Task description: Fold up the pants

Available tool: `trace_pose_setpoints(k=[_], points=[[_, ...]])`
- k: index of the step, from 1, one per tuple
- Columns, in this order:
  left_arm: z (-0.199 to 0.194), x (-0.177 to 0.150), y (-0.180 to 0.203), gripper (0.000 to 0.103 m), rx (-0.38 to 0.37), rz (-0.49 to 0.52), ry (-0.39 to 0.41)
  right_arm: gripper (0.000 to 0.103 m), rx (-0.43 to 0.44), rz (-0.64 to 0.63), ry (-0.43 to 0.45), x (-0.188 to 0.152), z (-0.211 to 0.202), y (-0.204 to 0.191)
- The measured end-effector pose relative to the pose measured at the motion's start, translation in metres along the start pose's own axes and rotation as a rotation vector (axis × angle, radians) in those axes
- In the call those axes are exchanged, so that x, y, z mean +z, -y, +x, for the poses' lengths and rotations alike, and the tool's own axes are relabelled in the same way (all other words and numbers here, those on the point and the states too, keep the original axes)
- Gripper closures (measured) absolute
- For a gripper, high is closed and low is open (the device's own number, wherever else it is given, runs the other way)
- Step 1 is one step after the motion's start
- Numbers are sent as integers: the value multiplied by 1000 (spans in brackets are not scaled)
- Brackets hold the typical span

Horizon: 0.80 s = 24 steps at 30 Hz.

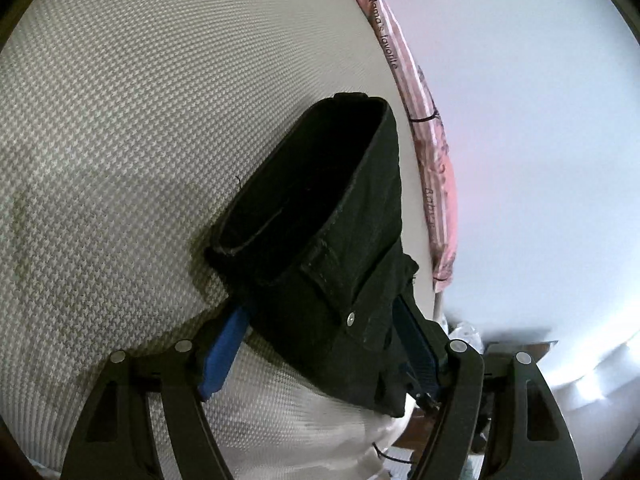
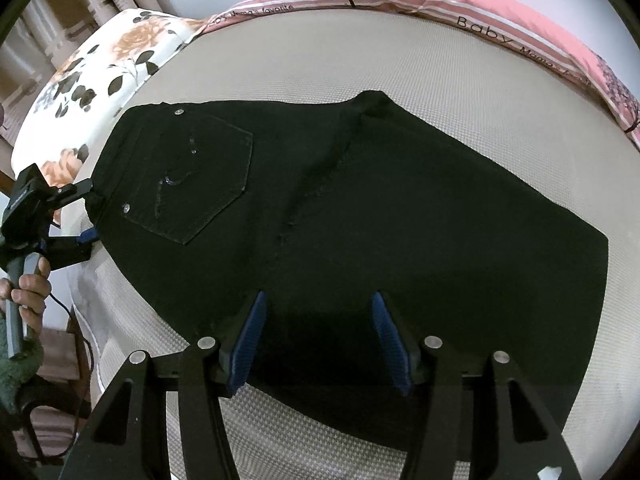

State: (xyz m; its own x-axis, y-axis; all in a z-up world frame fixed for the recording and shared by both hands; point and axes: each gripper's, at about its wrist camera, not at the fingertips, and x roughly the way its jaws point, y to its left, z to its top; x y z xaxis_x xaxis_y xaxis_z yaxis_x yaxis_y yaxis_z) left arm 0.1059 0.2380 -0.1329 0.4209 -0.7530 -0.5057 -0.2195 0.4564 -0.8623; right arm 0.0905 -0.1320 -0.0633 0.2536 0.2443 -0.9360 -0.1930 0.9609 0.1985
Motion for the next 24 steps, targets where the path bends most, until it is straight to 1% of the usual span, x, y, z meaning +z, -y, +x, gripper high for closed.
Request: trace_pose_setpoints(k=[5,9,10,12,15,16,17,18,20,23,24], points=[[1,7,5,30,7,96,17,49,8,20,-6,2,3,-2],[0,15,6,30,-25,143,67,49,10,25,-8,0,5,-1],[2,18,7,30,-24,157,65,49,11,27,-10,0,5,-1],[8,19,13,30,3,184,54,49,10,31,-8,-1,4,0],[14,14,19,37,62,234,55,49,6,35,3,-2,2,2],[15,13,20,42,83,245,59,49,4,37,5,-2,1,3],[16,13,21,49,108,245,62,49,3,41,7,-1,1,4],[16,14,21,53,127,236,64,49,4,47,10,-1,1,5],[18,16,20,67,148,220,57,49,7,58,11,0,1,6],[20,15,28,75,191,226,54,49,8,68,28,0,-2,10],[20,15,34,75,196,229,57,49,9,73,34,0,-5,13]])
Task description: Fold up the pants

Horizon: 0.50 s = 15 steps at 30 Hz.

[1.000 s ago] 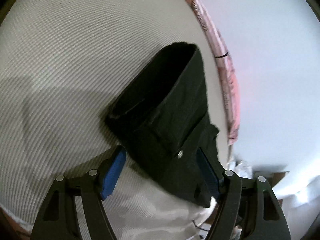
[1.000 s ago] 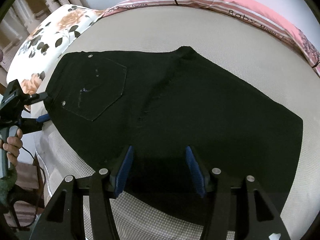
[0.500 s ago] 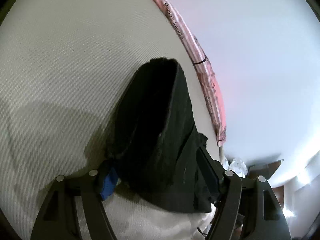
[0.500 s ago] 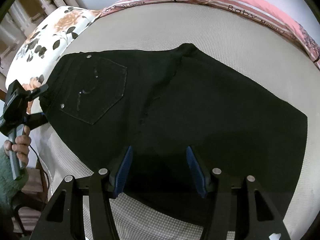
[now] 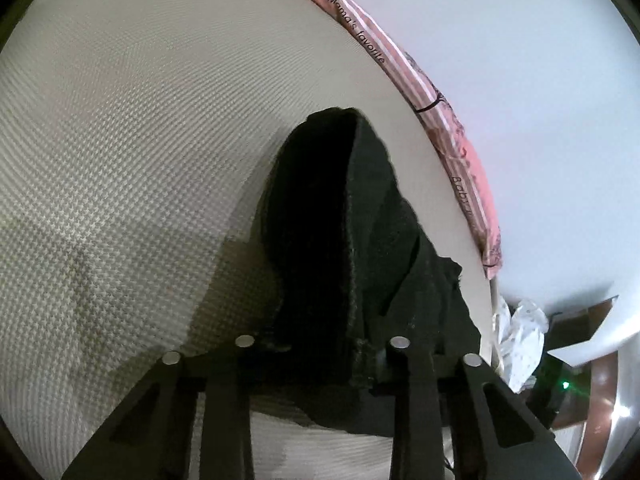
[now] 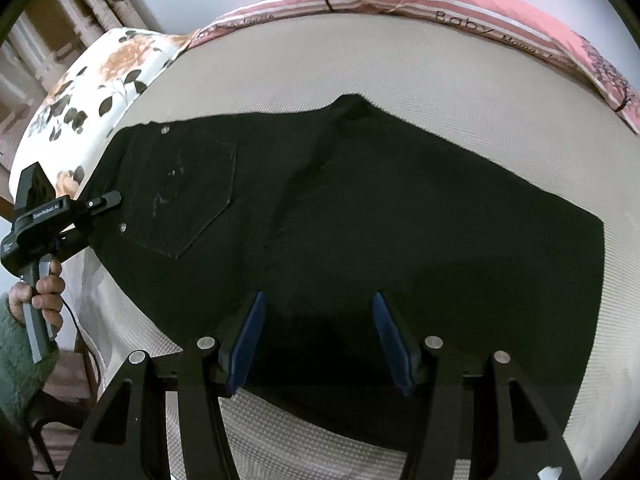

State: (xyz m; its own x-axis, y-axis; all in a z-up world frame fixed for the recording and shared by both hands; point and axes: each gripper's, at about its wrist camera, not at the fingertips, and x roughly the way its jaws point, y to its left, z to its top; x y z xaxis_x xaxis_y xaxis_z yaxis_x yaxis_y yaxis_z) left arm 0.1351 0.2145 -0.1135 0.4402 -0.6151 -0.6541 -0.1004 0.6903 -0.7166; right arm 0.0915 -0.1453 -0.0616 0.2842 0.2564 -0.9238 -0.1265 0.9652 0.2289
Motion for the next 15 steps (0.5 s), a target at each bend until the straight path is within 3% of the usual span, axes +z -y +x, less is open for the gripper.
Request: trace_pose_setpoints(k=[7,15], points=[[-25,3,73,77,-109,88,52,49,2,85,66,-1,-26,32],[-3,-19,188,77,-200,259,-1,49,21,204,137,-10,-61,81]])
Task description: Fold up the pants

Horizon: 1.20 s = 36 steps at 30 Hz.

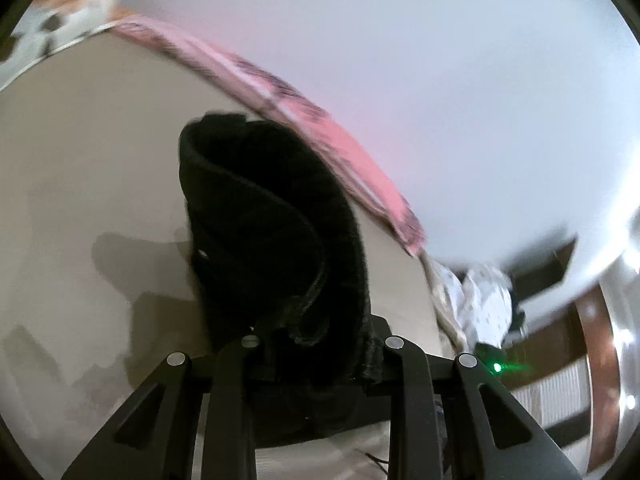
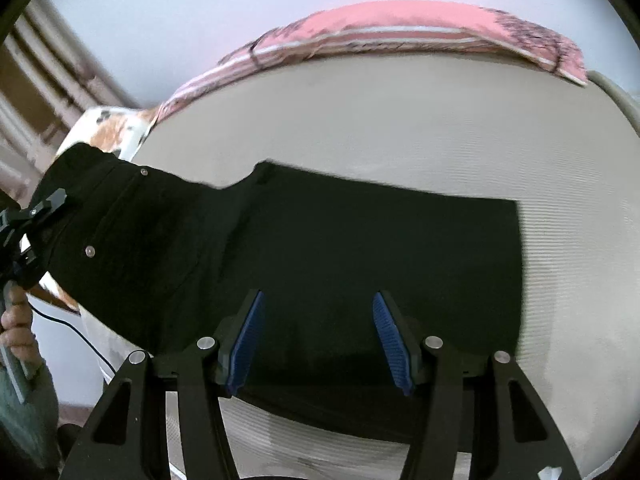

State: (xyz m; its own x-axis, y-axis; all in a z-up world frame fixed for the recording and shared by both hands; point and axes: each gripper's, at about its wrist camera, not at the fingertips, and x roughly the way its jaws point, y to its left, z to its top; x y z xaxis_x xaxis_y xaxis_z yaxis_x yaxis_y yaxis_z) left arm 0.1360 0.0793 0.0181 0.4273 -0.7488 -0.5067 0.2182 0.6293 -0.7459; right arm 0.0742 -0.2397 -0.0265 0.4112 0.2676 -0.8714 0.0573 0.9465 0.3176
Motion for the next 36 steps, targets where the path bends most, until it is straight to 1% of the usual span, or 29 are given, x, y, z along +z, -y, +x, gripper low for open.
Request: trace_pose_setpoints(k=[4,6,9,13,15,17,18,19,22,24,25,26,27,28,29,31,32,34,36], points=[[39,-10,53,77,-64,97,-65,49,-13,50,51,4,-24,27],[60,-19,76,77,-76,155,-96,49,-31,81,79,7,-36,44],[100,-42,101,77,-39,232,-150,49,-88,113,131,6,-49,65],[153,-73,121,77,-15,281,-250,49,-77,170,129,7,-54,91],[172,-88,130,77,-6,308,-299,49,-63,196,123,7,-54,103],[189,-105,142,77,19,373,-333,49,-43,219,123,5,-56,113],[195,-112,144,77,43,403,-349,49,-27,230,122,5,-57,118],[206,-121,147,77,86,444,-366,49,4,245,114,6,-55,123],[221,-139,145,76,166,511,-404,49,59,278,95,5,-53,132],[223,-148,150,75,203,560,-397,49,107,291,74,4,-47,137],[222,-151,157,68,216,595,-390,48,139,301,55,4,-43,139],[219,-151,159,55,205,609,-394,48,180,314,36,4,-38,141],[219,-152,161,47,186,616,-397,48,224,327,11,3,-32,143],[214,-153,166,33,163,625,-385,48,256,341,-13,3,-25,145],[209,-153,168,27,158,635,-370,48,271,350,-23,2,-20,146],[198,-152,170,26,142,672,-346,48,286,346,-42,1,-13,145],[194,-150,170,26,152,676,-338,48,300,331,-56,1,-8,144],[187,-143,166,26,176,657,-317,48,289,310,-71,2,-2,142],[176,-128,151,26,211,605,-294,48,284,297,-82,3,3,143]])
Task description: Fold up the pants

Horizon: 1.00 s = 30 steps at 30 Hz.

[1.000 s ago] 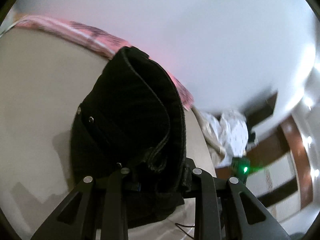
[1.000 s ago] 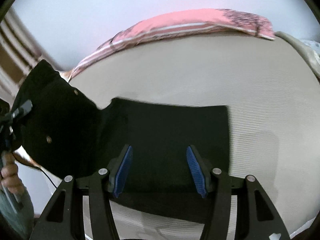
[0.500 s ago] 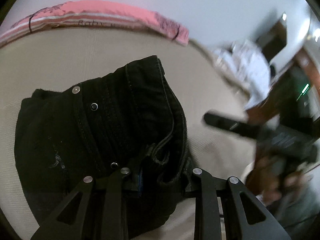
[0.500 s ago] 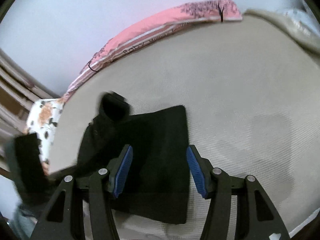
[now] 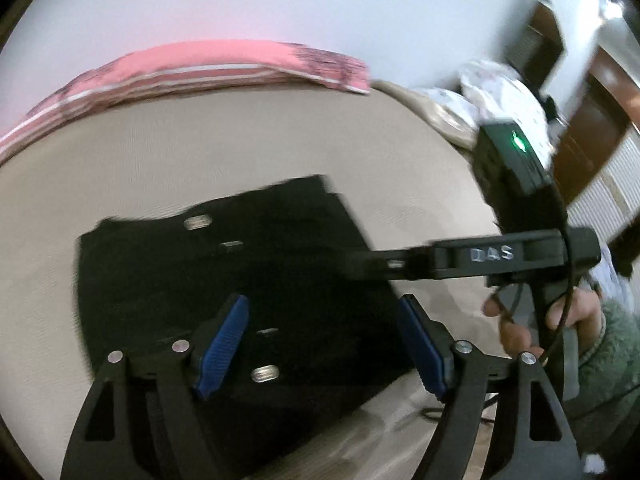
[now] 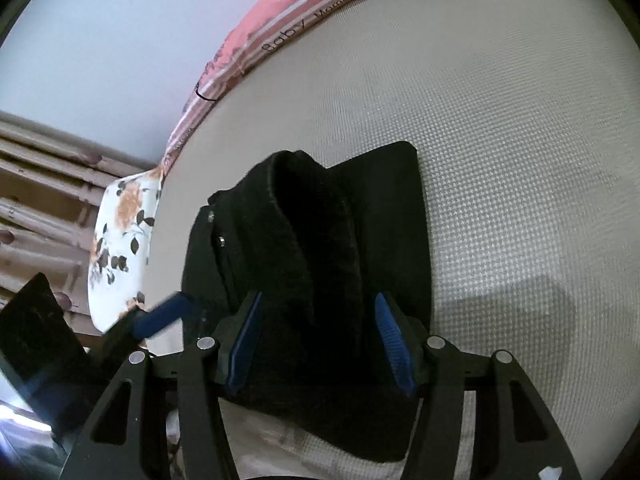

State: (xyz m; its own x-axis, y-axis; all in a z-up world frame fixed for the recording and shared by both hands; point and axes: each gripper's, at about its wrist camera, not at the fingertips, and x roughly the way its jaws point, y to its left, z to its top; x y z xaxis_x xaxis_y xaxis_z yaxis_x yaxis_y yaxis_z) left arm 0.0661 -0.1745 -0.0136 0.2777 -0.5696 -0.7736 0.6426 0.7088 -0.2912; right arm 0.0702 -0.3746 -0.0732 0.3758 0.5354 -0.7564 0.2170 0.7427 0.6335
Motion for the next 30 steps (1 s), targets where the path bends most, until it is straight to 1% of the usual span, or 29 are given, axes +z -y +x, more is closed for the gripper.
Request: trace_pose_setpoints(k=[1,3,5,7,9,11,13,14,15,17,19,22,24,26,27,29,30], points=[[-3,1,-9,26,16,-25,5,48,1,-10,-9,1,3,1],[-11,0,-39,26,85,-92,22,48,1,-22,-16,6,7,4],[-17,-5,-64,26,135,-145,31,50,29,-29,-31,11,13,9],[-22,-12,-90,26,182,-210,22,53,73,-39,-44,17,20,11],[-20,-20,-107,26,208,-250,15,62,143,-48,-61,23,30,13],[-16,-25,-118,26,222,-284,-1,63,207,-48,-72,27,40,14],[-12,-30,-125,26,231,-308,-14,71,229,-30,-71,31,45,15],[-12,-32,-127,26,227,-315,-17,82,235,-20,-61,31,44,12],[-12,-33,-127,26,223,-319,-12,88,234,-19,-50,31,42,9],[-15,-32,-124,26,212,-303,1,92,237,-18,2,26,26,-2],[-15,-28,-119,26,203,-282,12,93,242,-21,44,25,10,-13],[-17,-21,-109,26,174,-259,28,93,197,-45,115,20,-15,-24],[-16,-19,-101,26,164,-233,33,93,143,-24,148,17,-23,-15],[-12,-17,-94,26,153,-212,35,93,95,32,141,16,-18,3],[-10,-17,-91,26,148,-205,32,93,53,47,129,13,-13,11],[-5,-19,-85,26,137,-190,22,92,-17,27,110,10,-2,16],[-2,-20,-83,26,130,-178,14,89,-30,21,112,10,-1,16]])
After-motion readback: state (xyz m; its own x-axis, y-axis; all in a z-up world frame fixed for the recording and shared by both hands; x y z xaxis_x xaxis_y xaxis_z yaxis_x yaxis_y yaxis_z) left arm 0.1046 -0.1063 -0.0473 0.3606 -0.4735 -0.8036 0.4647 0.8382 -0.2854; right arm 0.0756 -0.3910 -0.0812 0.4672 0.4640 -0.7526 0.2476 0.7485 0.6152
